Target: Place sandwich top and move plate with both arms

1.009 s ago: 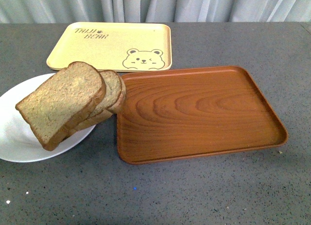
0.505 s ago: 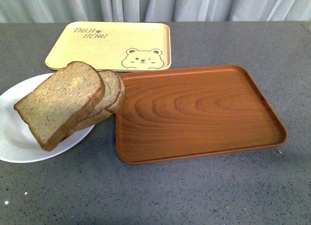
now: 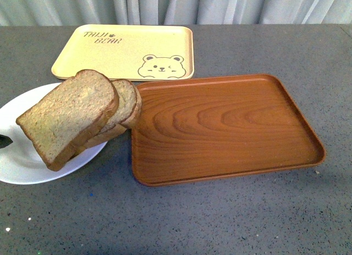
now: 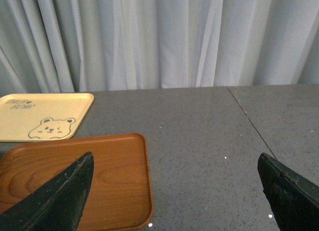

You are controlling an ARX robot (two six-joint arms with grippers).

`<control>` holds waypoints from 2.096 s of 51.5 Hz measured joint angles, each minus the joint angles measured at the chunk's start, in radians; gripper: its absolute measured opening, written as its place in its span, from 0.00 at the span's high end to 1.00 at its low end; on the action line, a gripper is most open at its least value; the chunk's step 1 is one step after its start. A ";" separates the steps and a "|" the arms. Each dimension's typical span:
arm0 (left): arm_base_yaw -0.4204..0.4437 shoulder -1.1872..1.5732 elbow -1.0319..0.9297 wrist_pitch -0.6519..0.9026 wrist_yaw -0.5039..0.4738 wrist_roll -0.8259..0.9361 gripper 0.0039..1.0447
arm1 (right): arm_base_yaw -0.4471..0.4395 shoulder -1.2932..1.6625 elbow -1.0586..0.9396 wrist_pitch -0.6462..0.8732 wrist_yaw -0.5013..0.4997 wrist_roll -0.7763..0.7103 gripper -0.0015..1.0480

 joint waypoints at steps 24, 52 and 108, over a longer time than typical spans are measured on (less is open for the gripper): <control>-0.024 0.192 0.011 0.224 -0.035 -0.169 0.08 | 0.000 0.000 0.000 0.000 0.000 0.000 0.09; -0.048 0.264 0.024 0.308 -0.053 -0.326 0.45 | 0.000 0.000 0.000 0.000 0.000 0.000 0.09; -0.105 0.058 0.049 0.230 0.057 -0.511 0.98 | 0.000 0.000 0.000 -0.001 0.000 0.000 0.09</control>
